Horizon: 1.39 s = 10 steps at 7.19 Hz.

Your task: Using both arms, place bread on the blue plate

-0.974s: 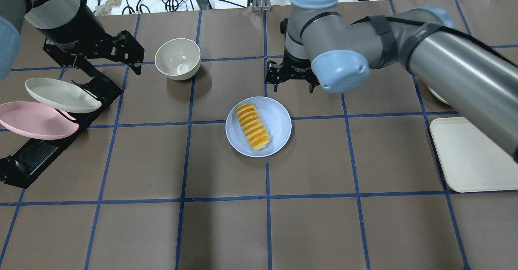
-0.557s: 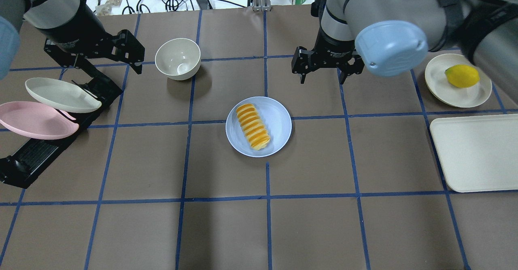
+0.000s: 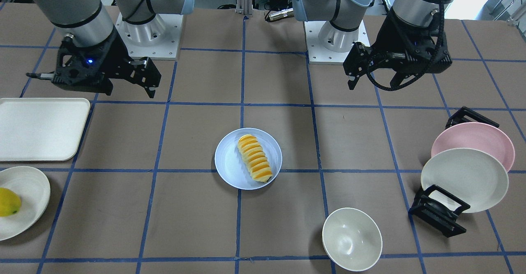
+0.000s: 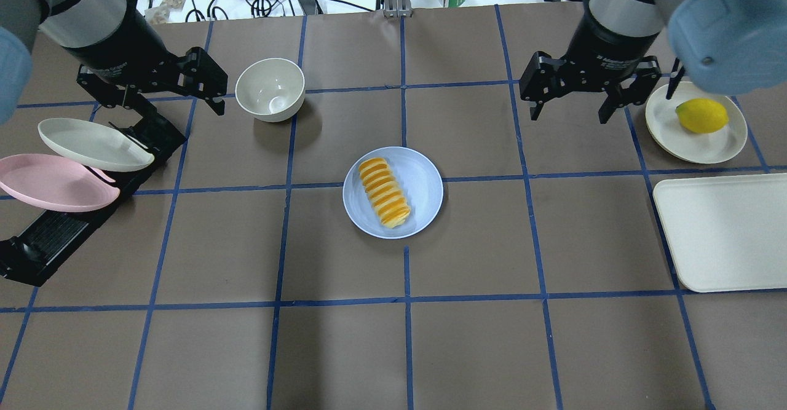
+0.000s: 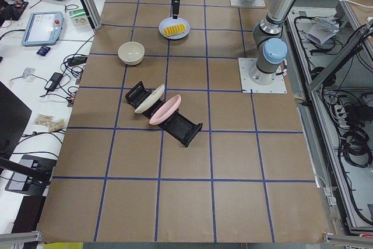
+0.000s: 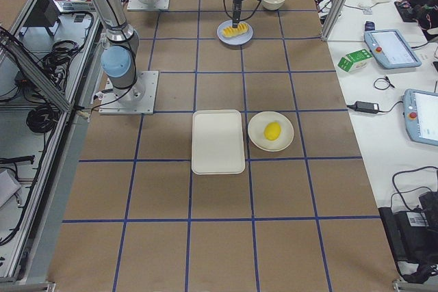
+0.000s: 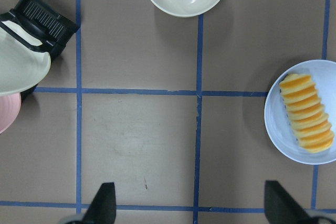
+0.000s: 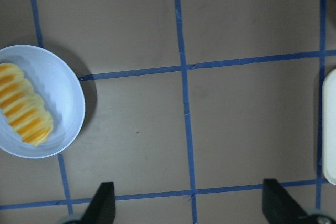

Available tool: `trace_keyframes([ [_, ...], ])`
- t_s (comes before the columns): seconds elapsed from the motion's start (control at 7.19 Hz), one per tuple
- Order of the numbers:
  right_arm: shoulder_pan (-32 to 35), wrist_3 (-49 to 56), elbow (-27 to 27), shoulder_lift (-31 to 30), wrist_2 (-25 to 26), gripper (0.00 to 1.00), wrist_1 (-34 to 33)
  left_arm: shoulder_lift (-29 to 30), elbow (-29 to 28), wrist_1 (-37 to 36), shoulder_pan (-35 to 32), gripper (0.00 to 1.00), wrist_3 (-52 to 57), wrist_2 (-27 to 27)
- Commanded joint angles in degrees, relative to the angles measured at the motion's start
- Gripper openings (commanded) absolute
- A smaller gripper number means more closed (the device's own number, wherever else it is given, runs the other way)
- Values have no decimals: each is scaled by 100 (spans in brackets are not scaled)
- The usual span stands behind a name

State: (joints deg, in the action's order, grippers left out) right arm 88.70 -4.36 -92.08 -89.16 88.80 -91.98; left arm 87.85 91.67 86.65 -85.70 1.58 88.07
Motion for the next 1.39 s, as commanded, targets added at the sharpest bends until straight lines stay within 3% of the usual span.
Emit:
trace_keyframes([
  [0.0, -213, 23, -30, -136, 279, 100, 5, 40, -26, -34, -25, 100, -140, 235],
  [0.42, -134, -4, -126, -461, 252, 100, 49, -57, -35, 9, -78, 100, -167, 395],
  [0.7, 199, -4, -118, -427, 226, 100, 31, -128, -114, 149, -78, 100, -167, 395],
  [1.25, 192, 5, -126, -409, 226, 100, 13, -31, -106, 141, -87, 100, -175, 202],
])
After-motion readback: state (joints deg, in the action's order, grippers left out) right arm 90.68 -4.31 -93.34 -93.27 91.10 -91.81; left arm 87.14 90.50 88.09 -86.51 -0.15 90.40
